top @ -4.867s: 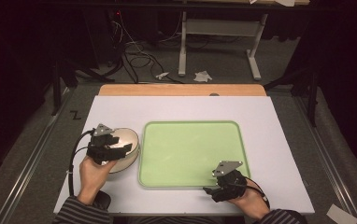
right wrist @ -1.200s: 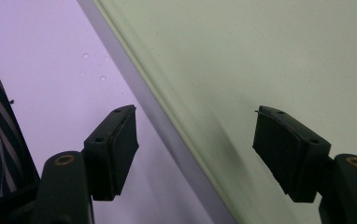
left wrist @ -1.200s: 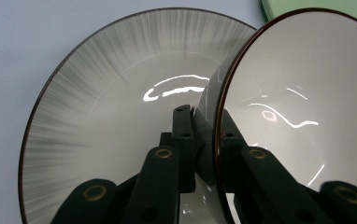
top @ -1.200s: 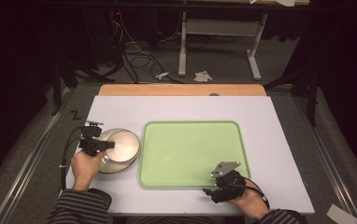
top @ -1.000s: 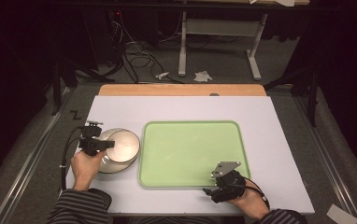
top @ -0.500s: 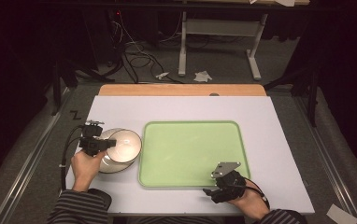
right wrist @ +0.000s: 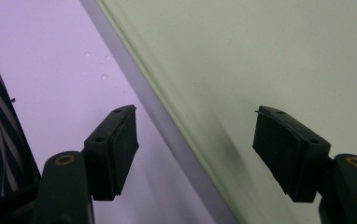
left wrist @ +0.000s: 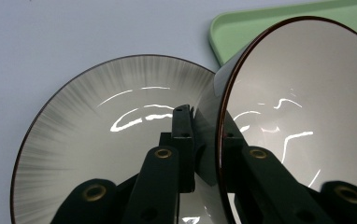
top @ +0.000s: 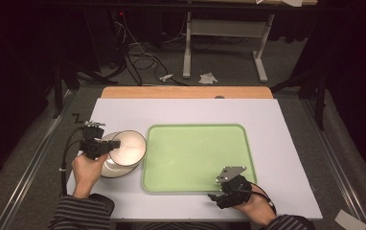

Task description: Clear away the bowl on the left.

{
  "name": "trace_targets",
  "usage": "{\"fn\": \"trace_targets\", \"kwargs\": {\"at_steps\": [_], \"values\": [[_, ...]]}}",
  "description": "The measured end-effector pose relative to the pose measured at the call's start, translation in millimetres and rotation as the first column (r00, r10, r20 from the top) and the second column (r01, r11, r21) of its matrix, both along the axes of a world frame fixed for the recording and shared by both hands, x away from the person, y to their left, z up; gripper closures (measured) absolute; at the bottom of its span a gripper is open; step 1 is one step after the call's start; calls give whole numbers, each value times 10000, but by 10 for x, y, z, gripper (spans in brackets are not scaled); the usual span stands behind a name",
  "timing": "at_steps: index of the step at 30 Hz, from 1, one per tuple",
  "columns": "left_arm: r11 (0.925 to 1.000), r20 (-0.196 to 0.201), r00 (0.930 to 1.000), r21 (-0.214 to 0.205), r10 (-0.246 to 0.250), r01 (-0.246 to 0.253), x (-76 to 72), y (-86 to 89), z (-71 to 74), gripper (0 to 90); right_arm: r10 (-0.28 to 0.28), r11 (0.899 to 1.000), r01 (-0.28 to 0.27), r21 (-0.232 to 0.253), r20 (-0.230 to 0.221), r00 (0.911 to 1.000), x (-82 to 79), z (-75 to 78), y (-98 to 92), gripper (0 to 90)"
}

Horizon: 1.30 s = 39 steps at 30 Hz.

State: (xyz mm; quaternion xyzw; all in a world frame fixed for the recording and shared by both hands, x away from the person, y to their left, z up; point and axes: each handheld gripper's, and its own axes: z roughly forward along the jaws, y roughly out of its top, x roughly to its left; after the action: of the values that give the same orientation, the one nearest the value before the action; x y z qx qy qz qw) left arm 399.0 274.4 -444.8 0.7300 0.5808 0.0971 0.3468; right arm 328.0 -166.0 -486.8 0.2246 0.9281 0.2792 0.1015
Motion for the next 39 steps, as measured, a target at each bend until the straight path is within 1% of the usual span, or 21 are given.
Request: {"fn": "trace_targets", "kwargs": {"at_steps": [6, 12, 14, 16, 21, 23, 26, 29, 30, 32, 35, 37, 39], "values": [[9993, 82, 9993, -98, -369, 370, -15, -82, 35, 824, -23, 10000, 23, -9, -22, 10000, -3, 2, -1, 322], [9981, 179, 9980, -80, -614, 616, -25, -155, 68, 823, -31, 10000, 31, -82, -60, 10000, -2, -1, 3, 322], [9969, 211, 9967, -72, -784, 786, -36, -199, 83, 823, 8, 9999, -9, -108, -62, 10000, -5, -1, 6, 322], [9959, 198, 9958, -88, -899, 901, -38, -226, 88, 823, 17, 10000, -17, -56, -30, 10000, -2, -5, 6, 321], [9934, 144, 9933, -49, -1145, 1145, -36, -297, 90, 822, 16, 9999, -17, -101, -80, 10000, -2, -5, 6, 322], [9922, 168, 9920, 19, -1248, 1248, -42, -325, 99, 822, -16, 10000, 15, -78, -50, 10000, -7, -9, 10, 322], [9906, 183, 9904, -19, -1371, 1371, -48, -362, 111, 821, 15, 10000, -15, -79, -59, 10000, -8, -8, 10, 322], [9889, 160, 9888, 65, -1482, 1481, -45, -402, 110, 822, 16, 9999, -19, -164, -161, 9999, -4, -13, 11, 321], [9882, 152, 9882, 107, -1527, 1525, -47, -416, 112, 822, 66, 9998, -68, -186, -108, 9999, -2, -16, 11, 321], [9866, 263, 9864, 189, -1625, 1621, -59, -447, 123, 822, 29, 9999, -31, -139, -134, 9999, -9, -19, 16, 321], [9834, 399, 9826, 167, -1813, 1807, -60, -495, 151, 821, 15, 9999, -17, -147, -151, 9999, -11, -20, 18, 321], [9813, 395, 9805, 155, -1923, 1918, -54, -538, 158, 821, 13, 9999, -15, -148, -162, 9999, -9, -23, 21, 321], [9790, 387, 9784, 249, -2030, 2022, -52, -587, 160, 822, 54, 9997, -58, -231, -169, 9998, -5, -20, 19, 321]]}}
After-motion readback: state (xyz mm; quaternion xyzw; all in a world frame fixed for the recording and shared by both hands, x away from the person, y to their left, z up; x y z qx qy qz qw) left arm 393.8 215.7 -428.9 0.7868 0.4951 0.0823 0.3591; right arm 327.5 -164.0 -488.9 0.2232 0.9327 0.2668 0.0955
